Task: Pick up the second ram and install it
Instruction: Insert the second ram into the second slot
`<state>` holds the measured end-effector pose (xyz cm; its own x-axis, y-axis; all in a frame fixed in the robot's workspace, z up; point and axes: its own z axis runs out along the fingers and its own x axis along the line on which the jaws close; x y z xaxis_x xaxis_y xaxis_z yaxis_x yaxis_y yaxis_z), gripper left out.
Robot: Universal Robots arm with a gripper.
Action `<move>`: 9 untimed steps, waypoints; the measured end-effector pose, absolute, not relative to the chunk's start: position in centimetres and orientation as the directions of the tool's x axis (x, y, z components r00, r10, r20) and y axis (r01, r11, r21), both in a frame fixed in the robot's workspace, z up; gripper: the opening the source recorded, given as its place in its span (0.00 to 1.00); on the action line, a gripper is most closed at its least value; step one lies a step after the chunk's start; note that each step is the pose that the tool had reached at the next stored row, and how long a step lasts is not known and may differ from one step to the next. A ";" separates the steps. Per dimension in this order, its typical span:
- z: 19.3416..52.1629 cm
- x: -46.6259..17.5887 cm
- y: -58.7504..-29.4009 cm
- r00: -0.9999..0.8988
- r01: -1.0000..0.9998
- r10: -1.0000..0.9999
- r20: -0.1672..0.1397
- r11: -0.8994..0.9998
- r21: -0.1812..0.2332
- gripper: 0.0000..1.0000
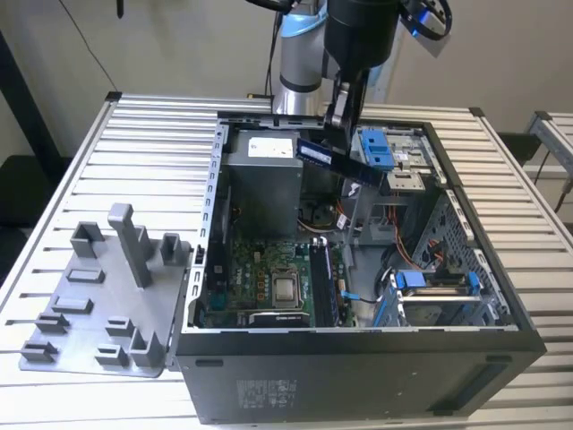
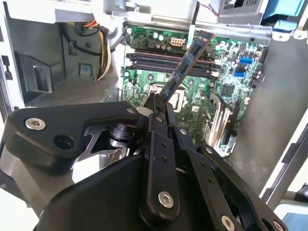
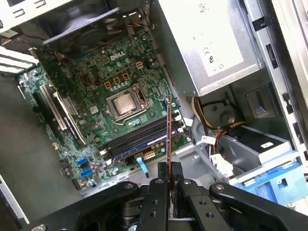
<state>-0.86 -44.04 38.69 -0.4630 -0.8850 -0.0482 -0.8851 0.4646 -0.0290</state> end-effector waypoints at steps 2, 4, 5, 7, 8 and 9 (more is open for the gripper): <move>38.7 -0.9 -44.0 -0.493 -0.869 -0.869 -0.048 0.494 -0.029 0.14; 38.6 -0.9 -44.0 -0.521 -0.852 -0.852 -0.048 0.522 -0.029 0.14; 38.6 -0.9 -44.0 -0.536 -0.843 -0.843 -0.048 0.537 -0.029 0.14; 38.6 -0.9 -44.0 -0.562 -0.825 -0.826 -0.048 0.564 -0.029 0.14; 38.5 -0.9 -44.0 -0.575 -0.817 -0.817 -0.048 0.577 -0.029 0.14; 38.5 -0.9 -44.0 -0.588 -0.807 -0.808 -0.048 0.589 -0.029 0.14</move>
<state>-0.86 -44.04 38.51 -0.5879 -0.8075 -0.0478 -0.8073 0.5894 -0.0293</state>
